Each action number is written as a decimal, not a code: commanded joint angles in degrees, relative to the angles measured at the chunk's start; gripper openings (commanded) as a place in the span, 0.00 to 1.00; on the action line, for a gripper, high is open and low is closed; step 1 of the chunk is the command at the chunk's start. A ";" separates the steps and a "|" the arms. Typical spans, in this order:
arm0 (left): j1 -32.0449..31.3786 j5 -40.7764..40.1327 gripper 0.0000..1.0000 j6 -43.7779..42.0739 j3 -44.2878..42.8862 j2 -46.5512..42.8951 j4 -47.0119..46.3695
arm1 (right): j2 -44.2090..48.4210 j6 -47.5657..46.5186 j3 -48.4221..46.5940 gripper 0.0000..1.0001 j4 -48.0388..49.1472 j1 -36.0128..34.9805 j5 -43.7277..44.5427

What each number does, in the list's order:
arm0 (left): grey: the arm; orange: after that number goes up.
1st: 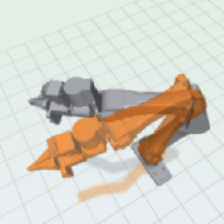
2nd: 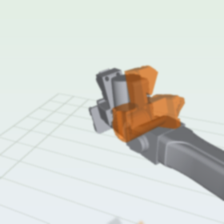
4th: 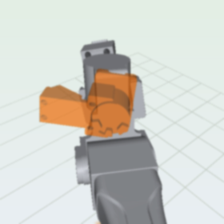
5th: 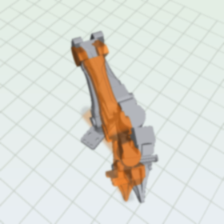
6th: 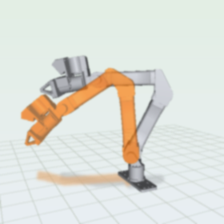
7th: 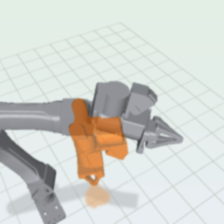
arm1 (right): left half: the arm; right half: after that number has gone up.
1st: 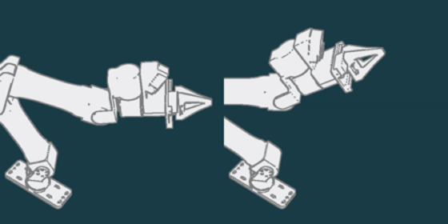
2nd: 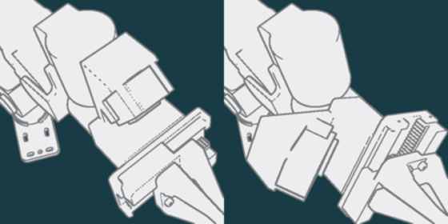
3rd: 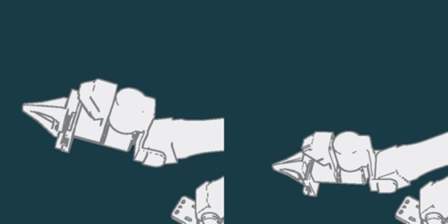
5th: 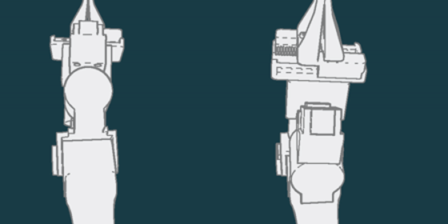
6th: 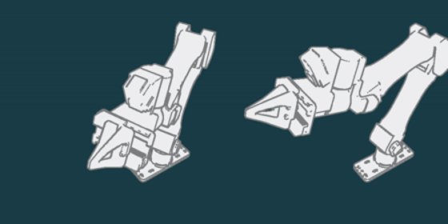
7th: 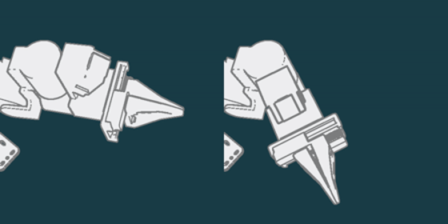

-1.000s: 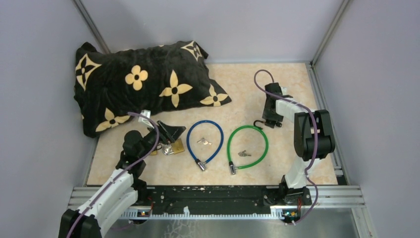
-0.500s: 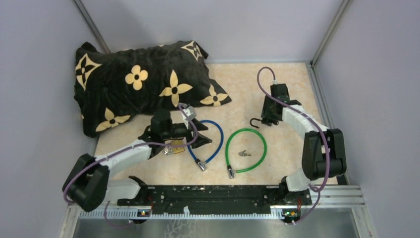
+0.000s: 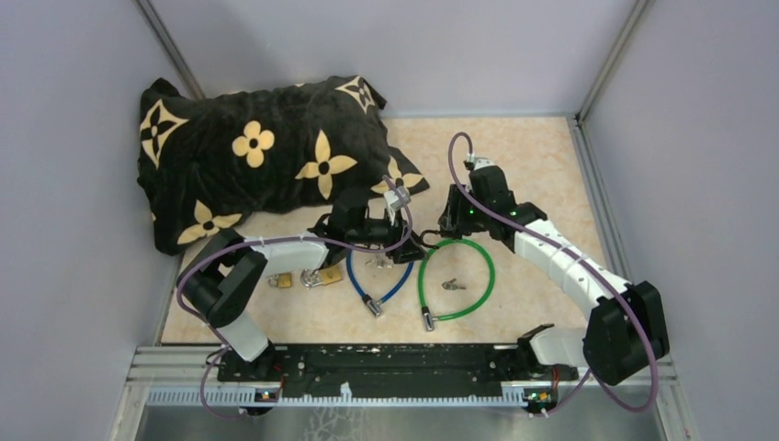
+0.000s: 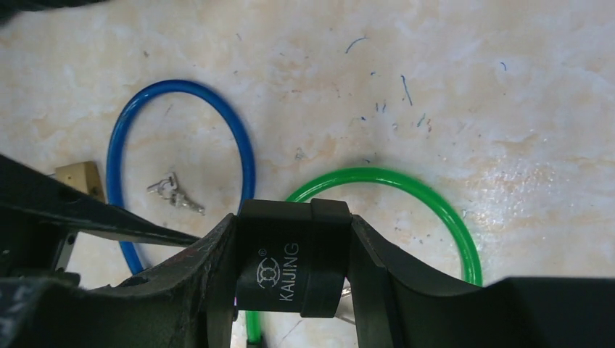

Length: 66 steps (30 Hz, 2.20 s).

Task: Lock with the key
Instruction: Pick up the lock from the center of the board.

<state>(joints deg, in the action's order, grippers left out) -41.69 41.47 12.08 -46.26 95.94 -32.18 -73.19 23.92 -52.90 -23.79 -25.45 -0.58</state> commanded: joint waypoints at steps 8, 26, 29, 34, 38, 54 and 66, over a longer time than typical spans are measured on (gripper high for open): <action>-0.14 1.70 0.57 12.43 -1.13 -1.46 -4.25 | 4.91 3.31 -0.81 0.00 3.20 -4.47 -2.05; 1.04 2.23 0.00 14.38 4.59 -11.58 -8.56 | 8.71 -14.02 -7.71 0.98 -1.81 -4.93 -18.27; 2.01 3.17 0.00 14.22 7.89 -18.31 -7.91 | 12.96 -18.80 -7.33 0.98 -0.04 -4.27 -26.35; 4.89 4.35 0.00 16.10 11.52 -29.52 -7.66 | 19.09 -18.84 1.55 0.97 18.70 -4.24 -46.68; 9.56 6.30 0.00 19.11 13.16 -37.58 -7.80 | 17.41 -7.81 7.80 0.95 38.60 -4.73 -55.82; 17.64 7.51 0.00 27.68 17.86 -53.40 -11.43 | 6.19 -9.81 1.39 0.88 48.32 -15.88 -47.23; 17.97 9.00 0.00 29.00 17.96 -54.03 -12.34 | 4.99 -22.49 -2.46 0.97 40.46 -15.94 -43.92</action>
<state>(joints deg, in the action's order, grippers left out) -23.68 49.69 39.68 -27.33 43.13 -37.63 -68.16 6.42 -52.10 16.91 -40.84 -44.75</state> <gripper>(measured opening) 0.072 0.965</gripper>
